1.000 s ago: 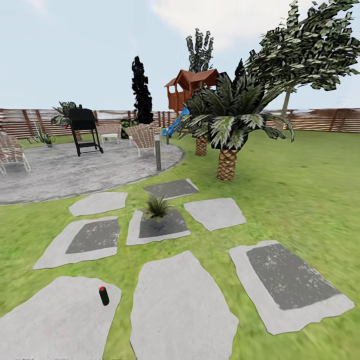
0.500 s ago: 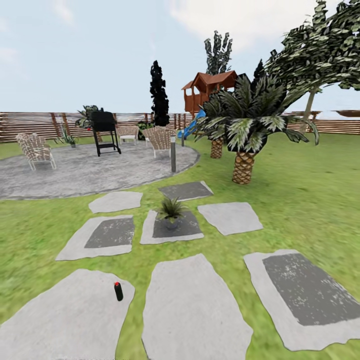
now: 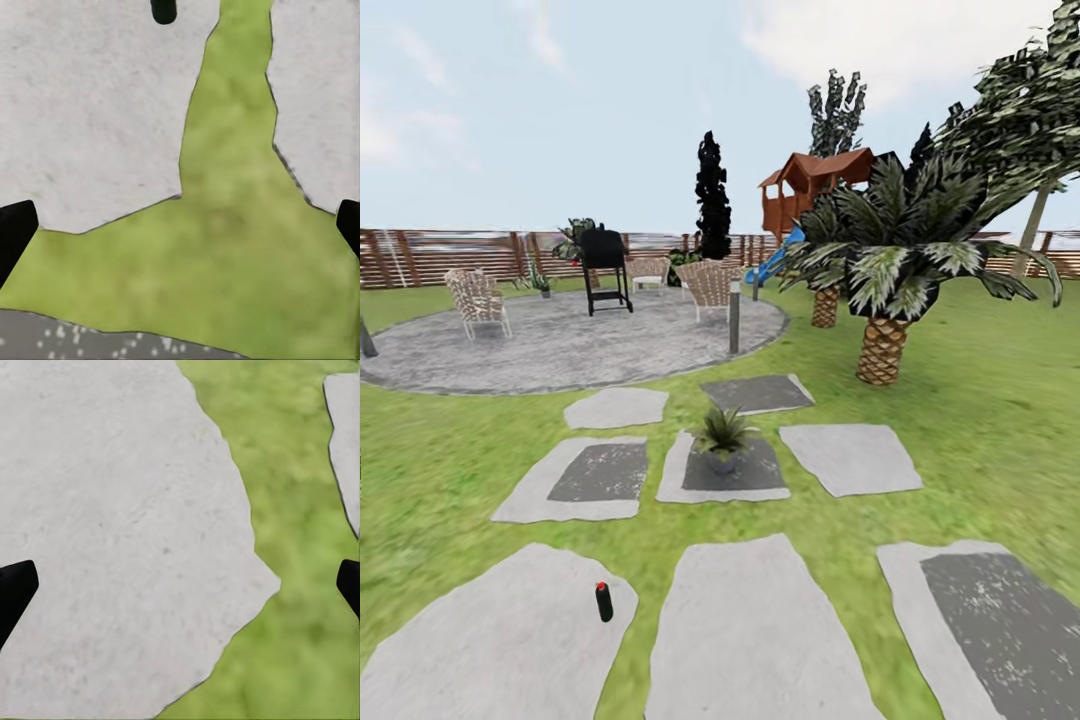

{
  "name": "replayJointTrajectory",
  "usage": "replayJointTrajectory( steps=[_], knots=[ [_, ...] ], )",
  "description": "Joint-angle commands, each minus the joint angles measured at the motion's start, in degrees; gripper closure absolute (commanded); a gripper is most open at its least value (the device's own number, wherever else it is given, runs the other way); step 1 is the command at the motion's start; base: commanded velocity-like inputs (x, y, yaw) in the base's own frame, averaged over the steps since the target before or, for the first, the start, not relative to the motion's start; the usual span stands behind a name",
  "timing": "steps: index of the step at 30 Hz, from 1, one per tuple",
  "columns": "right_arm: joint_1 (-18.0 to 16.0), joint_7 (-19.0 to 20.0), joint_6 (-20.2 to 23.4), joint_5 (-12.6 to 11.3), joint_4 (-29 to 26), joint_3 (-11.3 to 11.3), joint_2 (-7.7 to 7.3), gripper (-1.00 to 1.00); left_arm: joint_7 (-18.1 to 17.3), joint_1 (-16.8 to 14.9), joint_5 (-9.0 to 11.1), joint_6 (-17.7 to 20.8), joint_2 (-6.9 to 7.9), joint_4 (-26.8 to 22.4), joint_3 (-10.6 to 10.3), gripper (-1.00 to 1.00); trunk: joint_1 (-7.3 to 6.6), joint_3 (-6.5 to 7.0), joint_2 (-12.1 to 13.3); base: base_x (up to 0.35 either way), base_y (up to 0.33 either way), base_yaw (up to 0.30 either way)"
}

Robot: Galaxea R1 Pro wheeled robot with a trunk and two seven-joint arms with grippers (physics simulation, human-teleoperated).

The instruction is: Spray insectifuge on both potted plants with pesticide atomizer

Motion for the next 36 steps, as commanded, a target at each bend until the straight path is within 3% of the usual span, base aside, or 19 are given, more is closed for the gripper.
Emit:
replayJointTrajectory(
  steps=[1, 9, 26, 36],
  knots=[
    [0.0, 0.0, -0.2, 0.2, 0.0, -0.2, 0.02, -1.00, 0.0, -0.1, 0.3, -0.2, 0.00, 0.1, 0.0, -1.00, 0.02, -0.04, 0.0, 0.266, -0.164, 0.066],
    [0.0, 0.0, -0.2, 0.3, 0.0, -0.1, 0.02, -1.00, 0.0, -0.1, 0.3, -0.2, 0.00, 0.1, 0.0, -1.00, 0.02, -0.02, 0.0, 0.266, -0.164, 0.037],
    [0.0, 0.0, -0.2, 0.3, 0.1, -0.1, 0.00, -1.00, 0.0, -0.1, 0.3, -0.2, 0.00, 0.1, 0.0, -1.00, 0.02, -0.02, 0.0, 0.264, -0.166, 0.203],
    [0.0, 0.0, -0.2, 1.5, 0.2, -0.1, -0.16, -1.00, 0.0, -0.1, 0.3, -0.2, 0.00, 0.1, 0.0, -1.00, 0.02, -0.02, 0.0, 0.070, -0.258, 0.006]
  ],
)
